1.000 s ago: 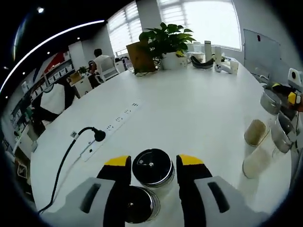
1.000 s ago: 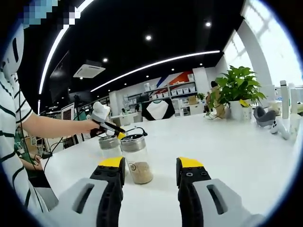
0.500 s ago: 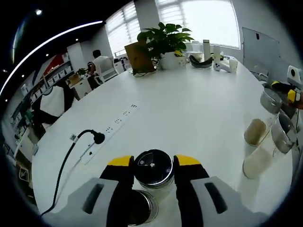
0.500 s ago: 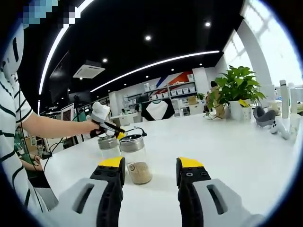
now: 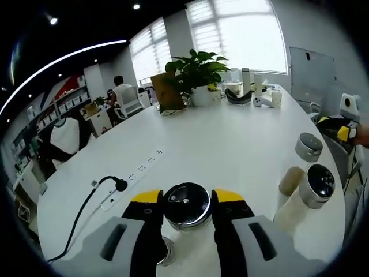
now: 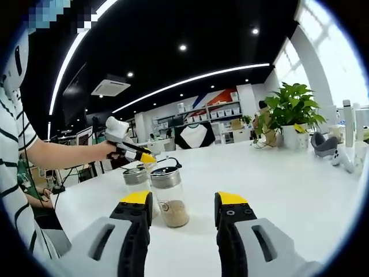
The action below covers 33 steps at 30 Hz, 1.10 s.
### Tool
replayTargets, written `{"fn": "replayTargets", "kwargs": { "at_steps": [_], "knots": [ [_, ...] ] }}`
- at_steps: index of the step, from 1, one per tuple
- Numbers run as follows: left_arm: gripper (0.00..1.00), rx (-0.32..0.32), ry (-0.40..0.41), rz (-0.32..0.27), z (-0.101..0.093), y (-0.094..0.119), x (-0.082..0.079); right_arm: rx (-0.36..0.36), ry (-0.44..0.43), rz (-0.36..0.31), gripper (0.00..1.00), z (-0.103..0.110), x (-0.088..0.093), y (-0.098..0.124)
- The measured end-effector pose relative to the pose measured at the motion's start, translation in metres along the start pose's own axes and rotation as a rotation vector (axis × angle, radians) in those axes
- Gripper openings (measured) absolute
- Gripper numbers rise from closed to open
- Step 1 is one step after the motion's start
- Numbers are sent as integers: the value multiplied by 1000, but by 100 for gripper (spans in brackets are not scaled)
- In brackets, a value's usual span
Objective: Rotate the seasoning bottle until the label or dispensing opening points toward the visible target arrow and the bottle remains upright within the marked orientation range
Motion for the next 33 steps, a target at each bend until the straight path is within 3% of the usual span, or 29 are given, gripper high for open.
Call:
{"fn": "replayTargets", "kwargs": {
  "at_steps": [13,33],
  "knots": [
    [34,-2,32,-16,-13,32,6,-25,18,-12,42,16,-7,1],
    [34,9,64,-17,-41,66,24,-35,26,28,40,28,0,4]
  ]
}}
Point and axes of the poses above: the point that each gripper's makers call its tool centre point, and the gripper's own axes: y roughly backward along the fingers, z roughly to its left, x roughly out of its underside, the point moved 2 cm from there along y, roughly backward along the fingers, and after that the axes turned 9 degrees about -x, right-handed, at the moved point
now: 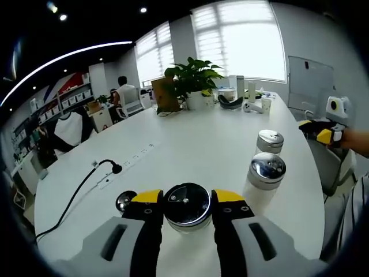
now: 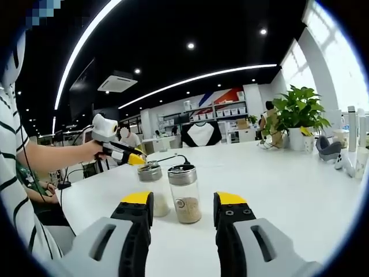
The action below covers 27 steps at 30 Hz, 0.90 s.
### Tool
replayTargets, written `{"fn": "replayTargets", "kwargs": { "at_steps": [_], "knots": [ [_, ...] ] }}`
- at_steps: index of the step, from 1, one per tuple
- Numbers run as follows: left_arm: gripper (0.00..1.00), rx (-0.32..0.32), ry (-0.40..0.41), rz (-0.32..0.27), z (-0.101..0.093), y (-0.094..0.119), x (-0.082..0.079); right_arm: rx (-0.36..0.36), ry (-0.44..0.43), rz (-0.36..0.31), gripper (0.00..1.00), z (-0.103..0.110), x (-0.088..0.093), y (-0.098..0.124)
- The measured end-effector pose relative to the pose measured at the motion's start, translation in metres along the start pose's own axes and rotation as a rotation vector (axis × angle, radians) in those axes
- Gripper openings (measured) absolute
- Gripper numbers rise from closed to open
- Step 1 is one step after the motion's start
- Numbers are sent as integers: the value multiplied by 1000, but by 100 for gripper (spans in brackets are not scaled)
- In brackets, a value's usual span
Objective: Rotate the seasoning bottle until the label or dispensing opening points toward the visible target arrow and the bottle remains upright within the marked orientation range
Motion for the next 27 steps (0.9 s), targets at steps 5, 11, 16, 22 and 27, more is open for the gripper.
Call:
{"fn": "replayTargets", "kwargs": {
  "at_steps": [5,11,16,22,27],
  "knots": [
    [34,6,-1,8,-8,3,5,-1,2,6,40,1,1,1],
    [34,16,3,8,-16,7,8,-3,4,8,39,3,1,1],
    [34,22,-1,13,-22,9,13,-3,5,11,39,4,2,2],
    [34,32,4,26,-30,10,22,2,4,15,39,5,4,5],
    [34,39,7,35,-34,11,27,5,3,17,38,6,5,6]
  ]
}}
Point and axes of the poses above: the point that each gripper's makers call its tool centre point, and the gripper's own axes: y roughly backward along the fingers, z roughly to its left, x roughly out of its underside, the point moved 2 cm from there along y, roughly backward along the fingers, and after that the axes turned 9 degrees about -x, right-handed, at the moved point
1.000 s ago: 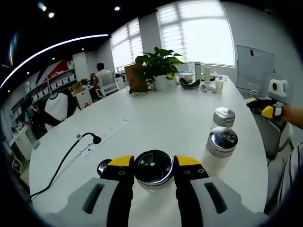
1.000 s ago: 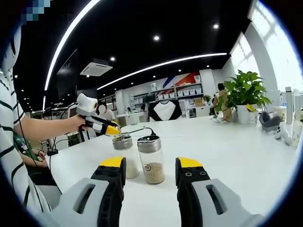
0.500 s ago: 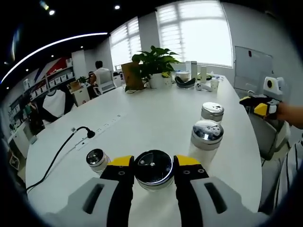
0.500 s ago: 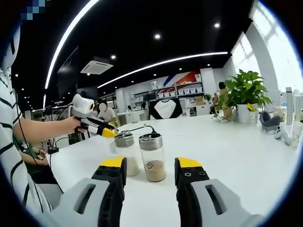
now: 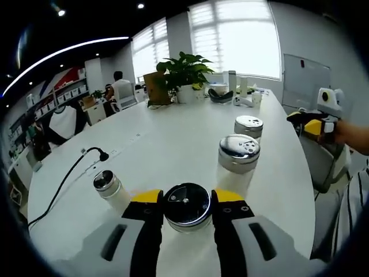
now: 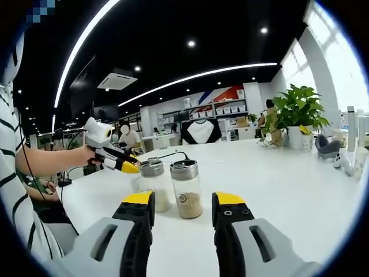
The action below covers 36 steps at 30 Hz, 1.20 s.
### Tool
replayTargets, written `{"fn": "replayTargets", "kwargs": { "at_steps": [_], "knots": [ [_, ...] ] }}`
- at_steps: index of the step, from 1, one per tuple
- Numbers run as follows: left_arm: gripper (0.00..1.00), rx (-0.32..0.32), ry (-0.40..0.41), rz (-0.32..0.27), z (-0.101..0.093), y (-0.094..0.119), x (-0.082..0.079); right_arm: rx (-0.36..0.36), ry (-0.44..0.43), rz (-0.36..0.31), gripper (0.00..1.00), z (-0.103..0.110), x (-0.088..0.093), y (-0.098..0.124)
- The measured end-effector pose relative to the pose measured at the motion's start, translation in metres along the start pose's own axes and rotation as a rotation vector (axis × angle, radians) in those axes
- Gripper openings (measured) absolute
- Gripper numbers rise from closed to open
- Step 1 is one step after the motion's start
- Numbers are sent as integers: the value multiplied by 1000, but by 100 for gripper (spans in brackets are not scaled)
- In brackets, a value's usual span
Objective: Rotate the seasoning bottle until the label or dispensing opening points toward the visible target arrow and the bottle remains upright within the marked orientation range
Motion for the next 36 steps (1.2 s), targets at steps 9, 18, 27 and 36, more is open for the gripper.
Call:
{"fn": "replayTargets", "kwargs": {
  "at_steps": [9,18,27,36],
  "knots": [
    [34,8,3,11,-4,-1,8,-7,3,10,37,2,2,-2],
    [34,22,-7,24,-15,-4,15,-12,6,16,34,4,3,-1],
    [34,22,-18,25,-18,-6,18,-13,6,17,34,5,4,1],
    [34,35,-31,13,-19,-7,19,-19,14,26,34,6,4,-1]
  ]
}}
Point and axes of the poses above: the point that each gripper's makers call its tool centre point, and the gripper's own axes: y roughly backward along the fingers, z roughly to its left, x roughly out of its underside, the point moved 2 cm from there along y, roughly backward along the fingers, and after that the axes turned 9 degrees about -x, right-handed, at the moved point
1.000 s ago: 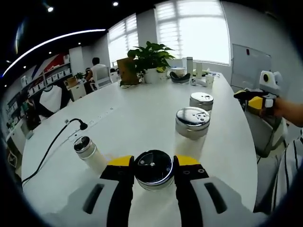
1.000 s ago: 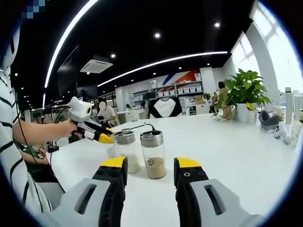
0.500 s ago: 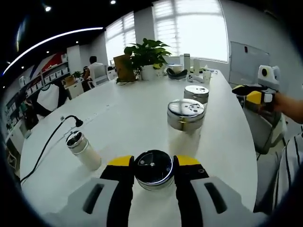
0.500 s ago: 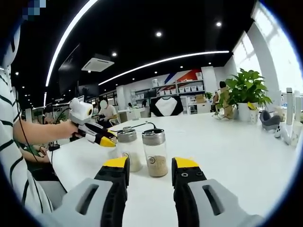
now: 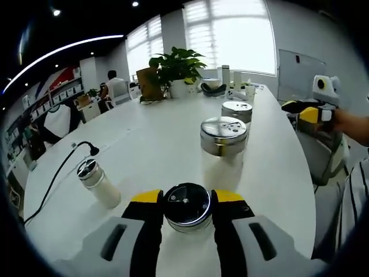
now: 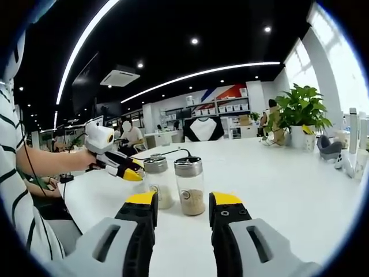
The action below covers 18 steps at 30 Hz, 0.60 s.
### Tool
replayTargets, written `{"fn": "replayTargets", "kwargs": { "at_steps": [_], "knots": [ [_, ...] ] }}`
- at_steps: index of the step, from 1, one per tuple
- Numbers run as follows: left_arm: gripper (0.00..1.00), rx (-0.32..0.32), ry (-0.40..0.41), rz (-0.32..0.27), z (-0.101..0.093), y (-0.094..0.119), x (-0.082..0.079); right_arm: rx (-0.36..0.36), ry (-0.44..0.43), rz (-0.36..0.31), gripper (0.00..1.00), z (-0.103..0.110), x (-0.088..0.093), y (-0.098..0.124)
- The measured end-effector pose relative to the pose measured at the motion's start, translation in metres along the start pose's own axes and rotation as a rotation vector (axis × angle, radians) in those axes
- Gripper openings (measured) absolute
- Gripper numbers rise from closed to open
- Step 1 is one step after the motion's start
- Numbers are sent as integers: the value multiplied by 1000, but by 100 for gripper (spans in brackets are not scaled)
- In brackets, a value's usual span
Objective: Rotate the seasoning bottle until the label or dispensing opening points toward the visible target arrow and the bottle remains upright within the marked orientation range
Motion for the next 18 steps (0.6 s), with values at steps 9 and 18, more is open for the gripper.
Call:
{"fn": "replayTargets", "kwargs": {
  "at_steps": [9,18],
  "knots": [
    [34,5,-28,-16,-2,0,0,-9,1,7,34,2,1,-3],
    [34,72,-68,-32,-3,-3,-1,-15,-3,10,34,4,4,-5]
  ]
}}
Point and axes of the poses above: the point that each gripper's makers call its tool centre point, and the gripper's own axes: y roughly backward along the fingers, z roughly to its left, x roughly out of its underside, the point moved 2 cm from there along y, roughly backward along the fingers, and after that the axes turned 9 degrees about -x, right-handed, at the moved point
